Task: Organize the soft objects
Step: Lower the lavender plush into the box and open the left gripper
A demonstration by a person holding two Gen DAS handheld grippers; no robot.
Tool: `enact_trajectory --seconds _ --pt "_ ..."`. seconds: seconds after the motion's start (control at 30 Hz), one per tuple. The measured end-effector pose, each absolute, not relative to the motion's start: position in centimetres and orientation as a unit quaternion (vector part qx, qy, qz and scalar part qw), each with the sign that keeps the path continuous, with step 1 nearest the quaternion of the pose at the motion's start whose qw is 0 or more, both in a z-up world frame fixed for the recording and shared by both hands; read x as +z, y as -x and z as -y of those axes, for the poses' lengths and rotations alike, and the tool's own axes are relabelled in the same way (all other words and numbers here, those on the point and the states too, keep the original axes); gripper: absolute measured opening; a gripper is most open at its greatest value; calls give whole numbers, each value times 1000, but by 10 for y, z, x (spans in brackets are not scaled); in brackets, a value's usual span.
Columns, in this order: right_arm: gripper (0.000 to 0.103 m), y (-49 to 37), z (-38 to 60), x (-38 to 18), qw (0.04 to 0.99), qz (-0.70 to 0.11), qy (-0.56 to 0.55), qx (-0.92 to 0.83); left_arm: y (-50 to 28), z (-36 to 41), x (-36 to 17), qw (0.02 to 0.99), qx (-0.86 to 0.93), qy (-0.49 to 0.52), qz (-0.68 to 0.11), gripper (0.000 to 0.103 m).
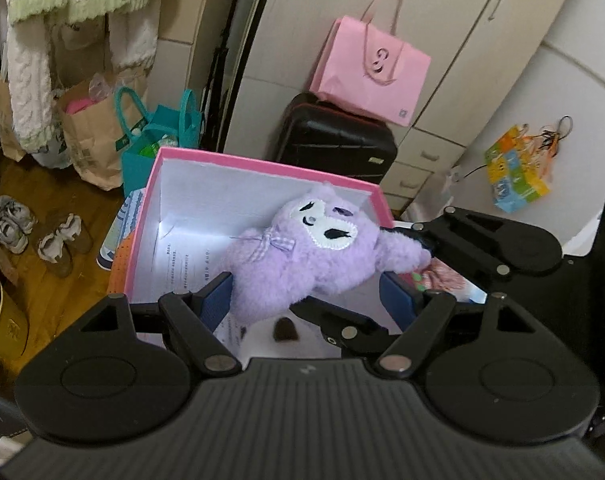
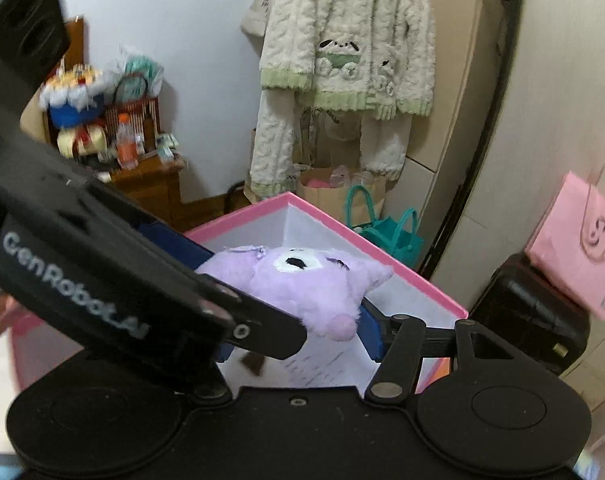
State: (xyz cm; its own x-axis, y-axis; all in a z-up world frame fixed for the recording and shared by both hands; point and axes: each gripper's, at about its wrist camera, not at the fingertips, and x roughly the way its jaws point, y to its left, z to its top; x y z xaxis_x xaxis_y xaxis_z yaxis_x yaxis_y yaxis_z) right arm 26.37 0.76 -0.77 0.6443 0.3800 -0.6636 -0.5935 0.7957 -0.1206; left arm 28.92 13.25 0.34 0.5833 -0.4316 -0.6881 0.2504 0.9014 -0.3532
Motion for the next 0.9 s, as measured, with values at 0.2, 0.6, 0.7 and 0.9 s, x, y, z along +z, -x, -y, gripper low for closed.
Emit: enact_trajectory --seconds 0.2,0.6,0.7,0.9 --pt "65 -285 -10 -22 886 -330 180 273 -311 -135 -12 871 -188 125 -435 77" --pt "68 -311 -20 -43 858 -359 242 276 -323 -121 -20 882 -158 96 -434 77" --pt "78 -310 -17 -43 857 -363 243 274 -315 -114 -15 899 -138 60 -411 78" --pt "79 -301 -1 -35 859 -366 222 282 -293 -113 5 918 -137 26 -372 79"
